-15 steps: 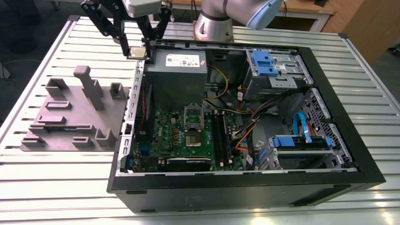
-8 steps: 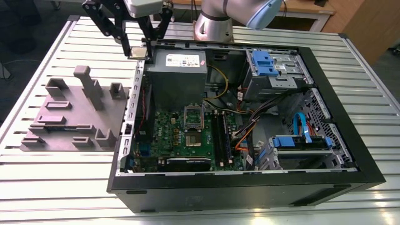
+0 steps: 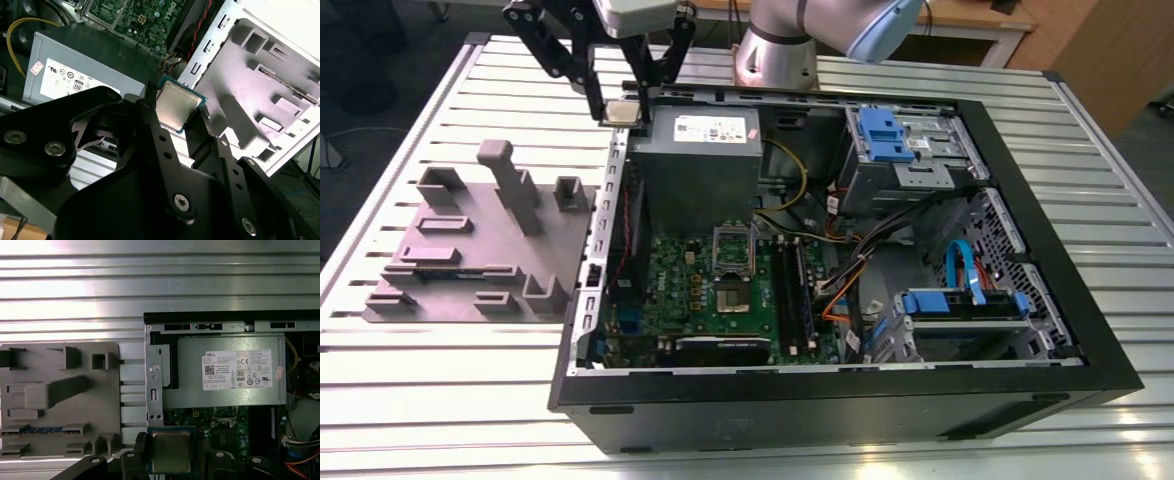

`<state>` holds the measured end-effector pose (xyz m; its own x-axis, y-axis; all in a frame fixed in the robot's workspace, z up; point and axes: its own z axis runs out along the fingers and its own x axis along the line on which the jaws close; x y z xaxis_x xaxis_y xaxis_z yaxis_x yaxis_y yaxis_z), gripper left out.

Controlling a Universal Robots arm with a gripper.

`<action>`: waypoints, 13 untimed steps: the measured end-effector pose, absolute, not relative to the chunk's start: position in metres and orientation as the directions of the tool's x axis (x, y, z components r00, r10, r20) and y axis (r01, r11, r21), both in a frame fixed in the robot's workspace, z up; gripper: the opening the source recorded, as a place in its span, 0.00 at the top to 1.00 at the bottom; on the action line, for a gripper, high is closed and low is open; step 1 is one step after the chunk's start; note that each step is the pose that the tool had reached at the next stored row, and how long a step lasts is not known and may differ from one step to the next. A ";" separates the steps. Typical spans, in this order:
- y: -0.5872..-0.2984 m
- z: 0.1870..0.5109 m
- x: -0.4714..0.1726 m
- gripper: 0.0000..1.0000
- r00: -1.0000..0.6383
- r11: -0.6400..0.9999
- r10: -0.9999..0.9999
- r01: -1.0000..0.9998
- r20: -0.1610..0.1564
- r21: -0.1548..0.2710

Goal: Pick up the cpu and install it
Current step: 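Pick up the cpu and move it towards the insertion slot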

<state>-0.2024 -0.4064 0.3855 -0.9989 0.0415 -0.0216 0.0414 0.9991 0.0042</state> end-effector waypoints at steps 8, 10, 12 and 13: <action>-0.406 0.386 -0.198 0.53 -0.999 0.999 0.042 0.041 -0.022 0.004; -0.406 0.386 -0.197 0.53 -0.999 0.999 0.042 0.041 -0.022 0.004; -0.406 0.386 -0.196 0.53 -0.999 0.999 0.042 0.041 -0.022 0.004; -0.406 0.386 -0.196 0.53 -0.999 0.999 0.042 0.041 -0.022 0.004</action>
